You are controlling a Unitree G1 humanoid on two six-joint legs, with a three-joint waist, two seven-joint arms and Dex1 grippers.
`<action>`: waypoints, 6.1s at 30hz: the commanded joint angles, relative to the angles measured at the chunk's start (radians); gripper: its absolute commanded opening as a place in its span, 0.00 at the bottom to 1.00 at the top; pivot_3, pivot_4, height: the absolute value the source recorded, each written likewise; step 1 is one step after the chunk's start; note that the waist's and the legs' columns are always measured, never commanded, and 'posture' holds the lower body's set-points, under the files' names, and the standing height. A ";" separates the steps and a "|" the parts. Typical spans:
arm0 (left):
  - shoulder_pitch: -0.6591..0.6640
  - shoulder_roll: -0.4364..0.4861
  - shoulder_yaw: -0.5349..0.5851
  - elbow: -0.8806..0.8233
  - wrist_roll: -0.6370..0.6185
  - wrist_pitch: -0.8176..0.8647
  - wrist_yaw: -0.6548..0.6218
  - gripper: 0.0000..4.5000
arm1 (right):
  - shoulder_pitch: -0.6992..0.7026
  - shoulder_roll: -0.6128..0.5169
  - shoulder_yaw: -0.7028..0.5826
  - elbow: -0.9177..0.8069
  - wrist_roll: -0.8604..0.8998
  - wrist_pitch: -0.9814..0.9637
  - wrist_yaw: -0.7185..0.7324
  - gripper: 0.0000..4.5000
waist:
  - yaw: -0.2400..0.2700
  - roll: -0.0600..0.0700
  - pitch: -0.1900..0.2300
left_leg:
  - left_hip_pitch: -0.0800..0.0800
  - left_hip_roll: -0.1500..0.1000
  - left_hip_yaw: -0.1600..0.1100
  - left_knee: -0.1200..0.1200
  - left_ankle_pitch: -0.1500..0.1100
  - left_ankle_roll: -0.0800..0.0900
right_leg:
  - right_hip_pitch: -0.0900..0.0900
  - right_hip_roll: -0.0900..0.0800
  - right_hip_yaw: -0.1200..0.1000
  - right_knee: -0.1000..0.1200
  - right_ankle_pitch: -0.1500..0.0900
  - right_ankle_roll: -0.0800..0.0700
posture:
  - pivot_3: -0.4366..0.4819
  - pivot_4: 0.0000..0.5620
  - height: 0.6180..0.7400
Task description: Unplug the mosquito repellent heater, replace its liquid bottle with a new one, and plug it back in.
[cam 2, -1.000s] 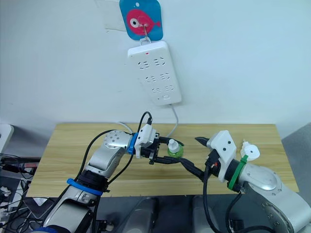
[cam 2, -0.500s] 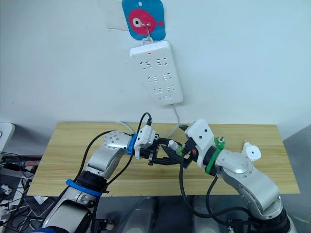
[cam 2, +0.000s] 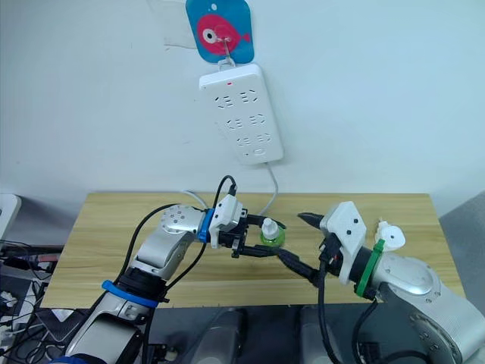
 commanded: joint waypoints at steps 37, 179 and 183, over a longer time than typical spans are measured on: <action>0.094 0.049 0.022 -0.030 0.017 -0.018 0.024 0.51 | -0.242 0.118 0.070 0.084 -0.110 -0.063 -0.391 0.07 | 0.000 0.000 0.000 | 0.000 0.000 0.000 -0.004 0.000 0.000 | -0.001 -0.001 0.000 -0.002 0.000 0.000 | 0.62 0.54 1.00; 0.193 -0.188 0.101 -0.178 0.060 -0.295 0.384 0.99 | -0.012 0.473 -0.202 0.146 0.925 -0.135 -1.034 0.18 | -0.009 0.002 0.002 | 0.002 0.001 0.002 -0.011 0.001 -0.001 | -0.002 -0.002 0.003 -0.002 0.000 0.000 | 0.61 0.52 1.00; 0.193 -0.187 0.097 -0.141 0.096 -0.376 0.407 0.99 | -0.015 0.441 -0.149 0.130 0.984 -0.224 -1.108 0.18 | -0.015 0.002 0.002 | 0.002 0.001 0.004 -0.011 0.001 -0.001 | -0.002 -0.002 0.004 -0.002 0.000 0.000 | 0.61 0.52 1.00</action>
